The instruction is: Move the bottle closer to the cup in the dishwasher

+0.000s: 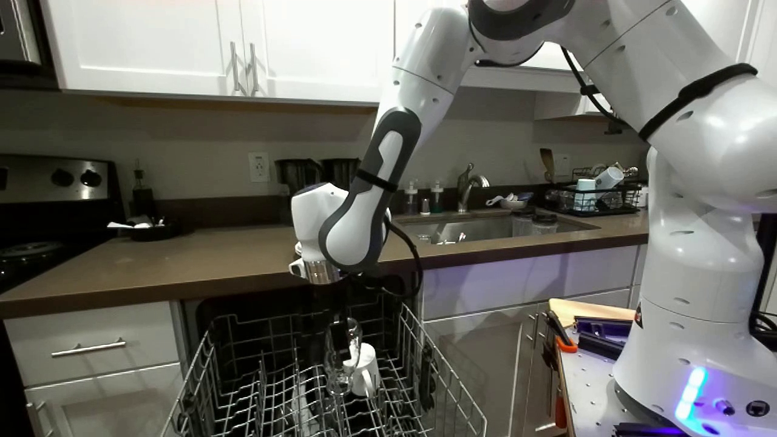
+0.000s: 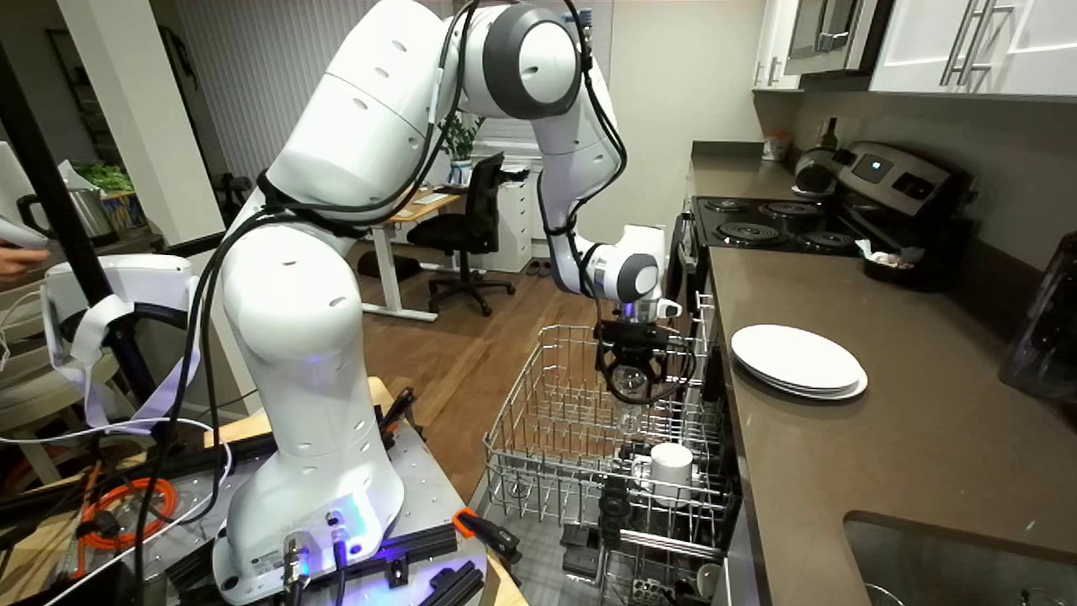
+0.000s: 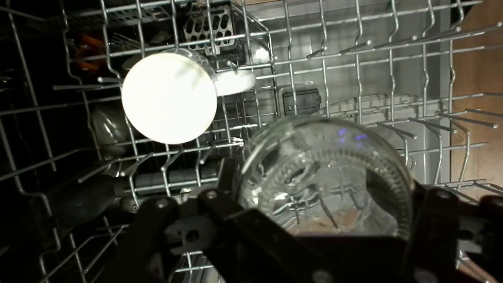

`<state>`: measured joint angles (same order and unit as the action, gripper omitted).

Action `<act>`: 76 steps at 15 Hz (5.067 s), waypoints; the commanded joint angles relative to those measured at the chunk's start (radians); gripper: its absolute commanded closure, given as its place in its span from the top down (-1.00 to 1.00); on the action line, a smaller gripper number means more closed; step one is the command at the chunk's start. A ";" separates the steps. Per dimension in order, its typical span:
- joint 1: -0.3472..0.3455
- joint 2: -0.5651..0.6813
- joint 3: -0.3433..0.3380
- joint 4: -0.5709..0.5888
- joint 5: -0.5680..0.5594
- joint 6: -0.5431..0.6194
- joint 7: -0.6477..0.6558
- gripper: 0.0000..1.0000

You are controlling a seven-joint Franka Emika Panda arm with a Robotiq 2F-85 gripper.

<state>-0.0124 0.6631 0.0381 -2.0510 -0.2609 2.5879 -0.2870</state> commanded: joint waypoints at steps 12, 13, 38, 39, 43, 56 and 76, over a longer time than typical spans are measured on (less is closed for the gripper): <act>-0.023 0.121 0.030 0.108 0.022 -0.016 -0.054 0.23; -0.024 0.131 0.032 0.117 0.022 -0.017 -0.055 0.23; -0.023 0.249 0.040 0.232 0.022 -0.133 -0.069 0.23; -0.024 0.252 0.040 0.233 0.022 -0.132 -0.070 0.23; -0.027 0.260 0.041 0.240 0.026 -0.149 -0.069 0.23; 0.006 0.147 0.022 0.180 0.008 -0.279 -0.027 1.00; 0.186 -0.285 0.001 -0.169 -0.132 -0.283 0.267 1.00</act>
<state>0.1824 0.3769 0.0306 -2.2220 -0.3893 2.3078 -0.0221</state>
